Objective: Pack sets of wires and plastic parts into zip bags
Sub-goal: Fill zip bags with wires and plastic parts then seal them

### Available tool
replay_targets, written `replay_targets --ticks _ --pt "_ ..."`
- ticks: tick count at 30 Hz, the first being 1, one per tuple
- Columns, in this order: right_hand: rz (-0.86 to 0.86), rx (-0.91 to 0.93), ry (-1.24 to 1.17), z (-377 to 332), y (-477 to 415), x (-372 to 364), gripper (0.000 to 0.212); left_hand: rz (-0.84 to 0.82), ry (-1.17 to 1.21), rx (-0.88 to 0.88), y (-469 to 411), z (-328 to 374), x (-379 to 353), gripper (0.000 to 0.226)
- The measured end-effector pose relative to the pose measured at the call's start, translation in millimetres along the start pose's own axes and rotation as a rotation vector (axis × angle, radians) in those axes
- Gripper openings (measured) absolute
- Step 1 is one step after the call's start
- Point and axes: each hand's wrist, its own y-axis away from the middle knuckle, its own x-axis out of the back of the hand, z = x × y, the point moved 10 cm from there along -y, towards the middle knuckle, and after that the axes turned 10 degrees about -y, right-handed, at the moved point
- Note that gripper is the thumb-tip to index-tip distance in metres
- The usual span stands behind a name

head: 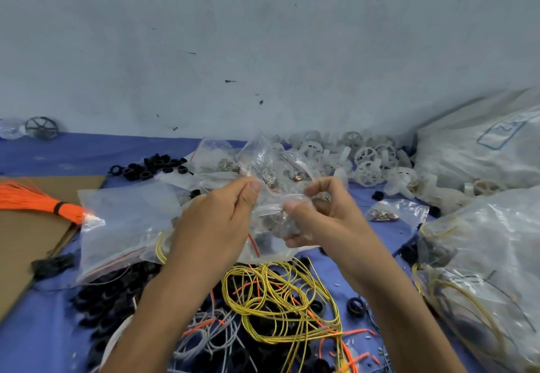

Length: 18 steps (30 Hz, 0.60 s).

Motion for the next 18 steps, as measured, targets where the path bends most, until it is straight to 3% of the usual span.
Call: replay_targets --ticks 5,6,8,10,11,13,16,18 --pt "-0.419 -0.042 0.185 20.0 9.9 -56.8 0.042 0.014 -0.025 -0.011 0.3 4.7 6.2 0.038" --pt "-0.398 0.030 0.199 16.3 8.1 -58.1 0.045 0.020 -0.029 -0.011 0.6 5.8 8.7 0.039" --pt "-0.164 0.214 0.250 1.9 1.0 -41.1 0.039 0.037 -0.041 -0.020 0.6 8.0 13.7 0.040" --pt "0.118 0.413 0.509 -14.9 2.3 -17.8 0.033 0.020 -0.047 -0.050 0.5 11.3 15.8 0.035" --pt "0.158 0.440 0.619 -14.0 2.1 -14.3 0.041 -0.027 -0.065 -0.080 1.3 14.7 13.2 0.031" --pt "0.123 0.325 0.688 6.1 -6.9 -10.9 0.050 -0.208 -0.134 -0.144 7.9 20.9 -2.2 0.035" --pt "0.117 0.216 0.730 27.6 -16.8 -2.4 0.016 -0.462 -0.287 -0.233 31.2 24.3 -23.4 0.061" --pt "0.154 0.202 0.600 27.2 -18.3 6.9 0.014 -0.533 -0.345 -0.284 43.4 27.5 -26.6 0.071"
